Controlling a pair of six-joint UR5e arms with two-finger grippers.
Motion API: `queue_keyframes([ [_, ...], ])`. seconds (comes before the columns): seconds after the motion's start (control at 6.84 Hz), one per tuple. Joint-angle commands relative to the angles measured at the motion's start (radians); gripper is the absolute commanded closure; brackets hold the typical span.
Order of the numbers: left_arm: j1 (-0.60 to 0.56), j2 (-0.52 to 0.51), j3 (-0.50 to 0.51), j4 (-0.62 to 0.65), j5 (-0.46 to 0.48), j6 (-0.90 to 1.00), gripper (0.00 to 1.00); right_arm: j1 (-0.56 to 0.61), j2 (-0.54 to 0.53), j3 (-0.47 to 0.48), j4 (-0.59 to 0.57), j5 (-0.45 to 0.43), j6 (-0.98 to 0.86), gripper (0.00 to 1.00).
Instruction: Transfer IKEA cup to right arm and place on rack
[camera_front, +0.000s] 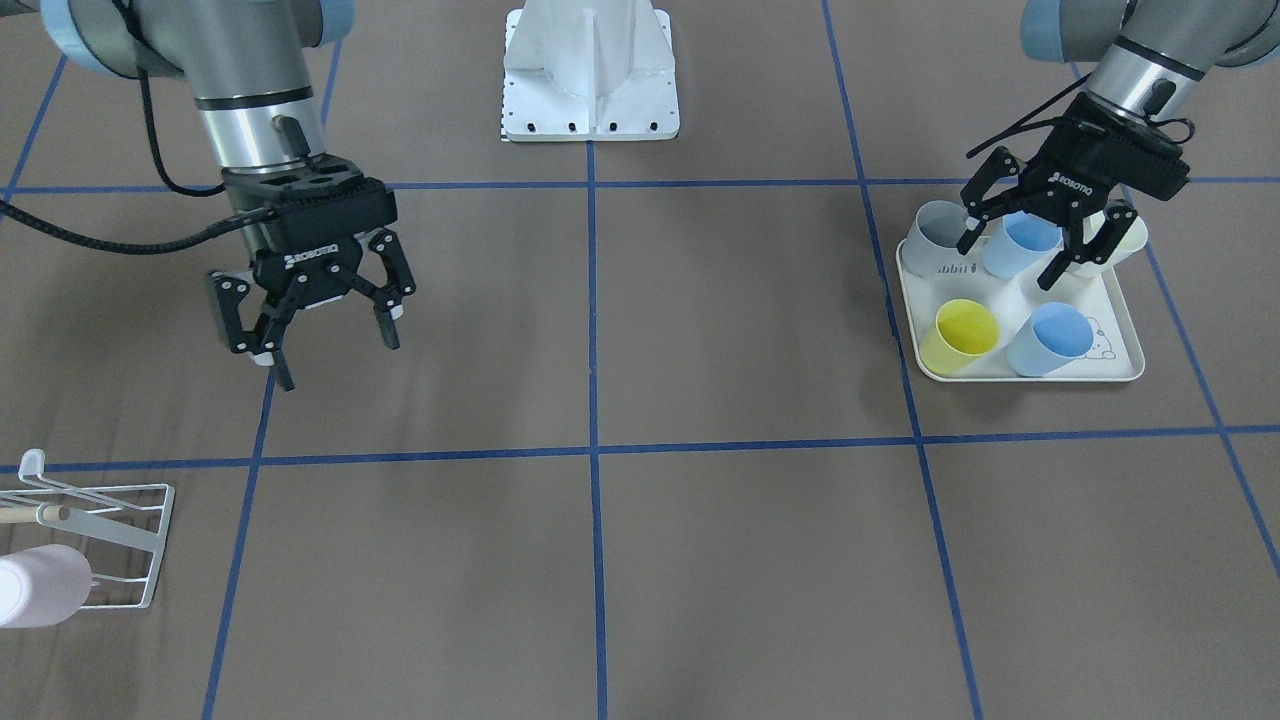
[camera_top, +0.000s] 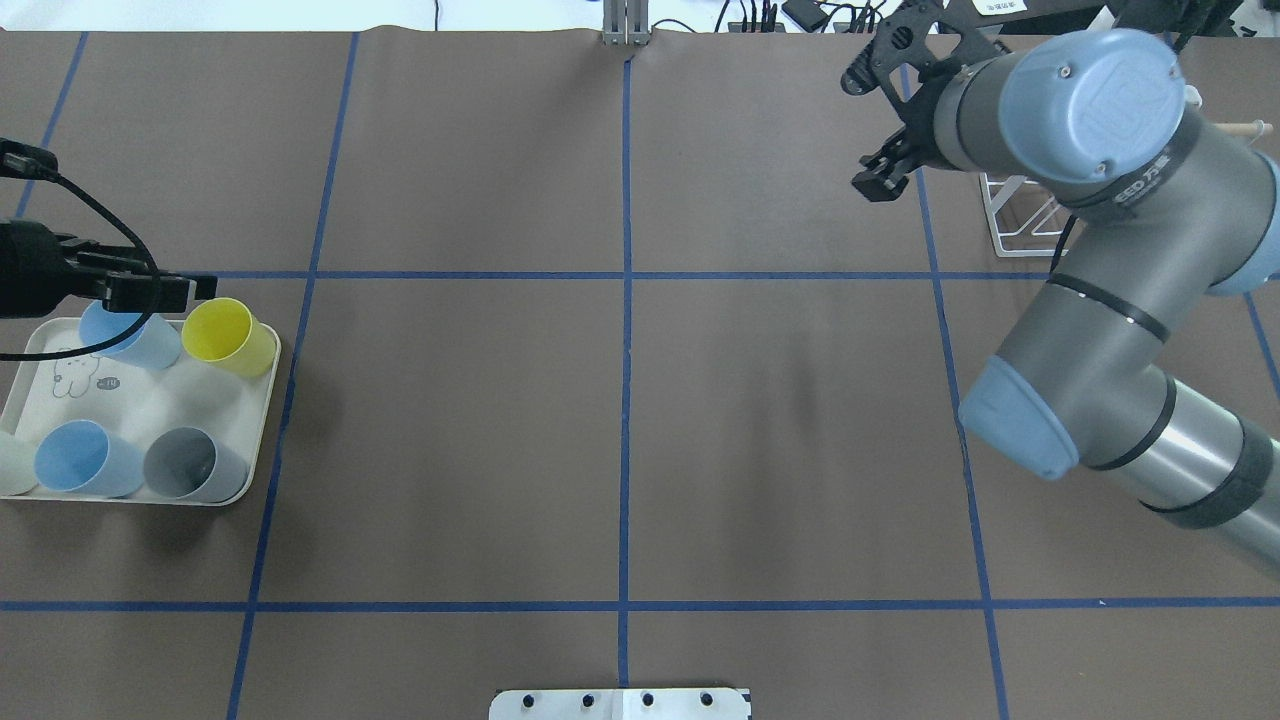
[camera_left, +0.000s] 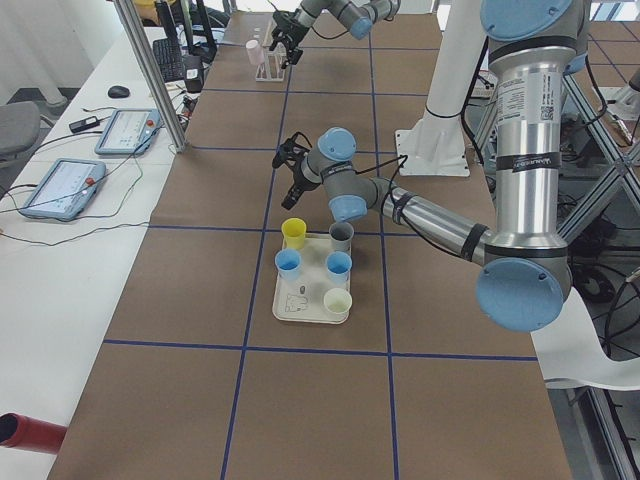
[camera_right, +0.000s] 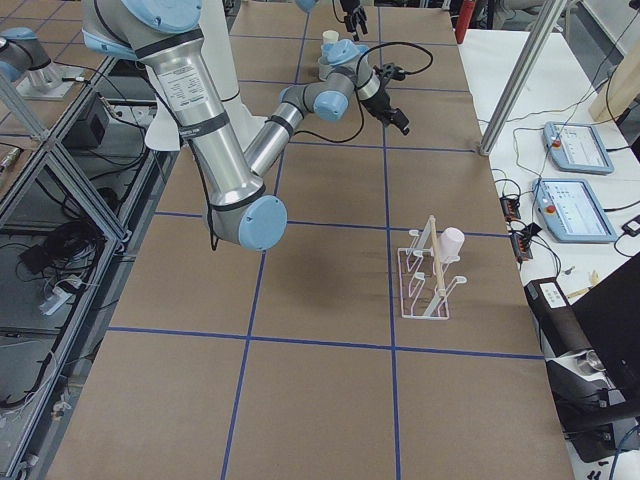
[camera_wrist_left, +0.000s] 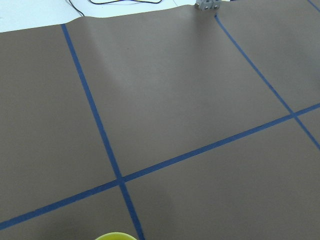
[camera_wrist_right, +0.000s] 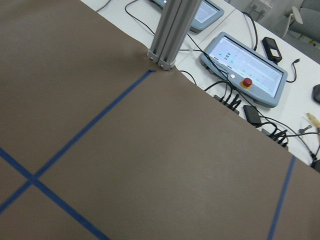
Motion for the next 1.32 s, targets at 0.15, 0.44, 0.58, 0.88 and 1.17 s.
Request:
queue_keyframes([
  [0.15, -0.078, 0.006, 0.257, -0.226, -0.001, 0.177, 0.0, -0.088, 0.013, -0.001, 0.049, -0.001, 0.129, 0.01],
  [0.44, -0.127, 0.009, 0.439, -0.417, -0.003, 0.255, 0.0, -0.1, 0.013, -0.003, 0.049, -0.003, 0.129, 0.01],
  [0.58, -0.125, 0.009, 0.459, -0.419, -0.003, 0.228, 0.0, -0.103, 0.013, -0.003, 0.05, -0.003, 0.129, 0.01],
  [0.88, -0.119, 0.006, 0.476, -0.424, -0.001, 0.113, 0.0, -0.107, 0.013, -0.004, 0.049, -0.003, 0.127, 0.01],
  [1.17, -0.113, 0.041, 0.473, -0.468, -0.001, 0.107, 0.01, -0.12, 0.012, -0.004, 0.049, -0.026, 0.127, 0.01],
])
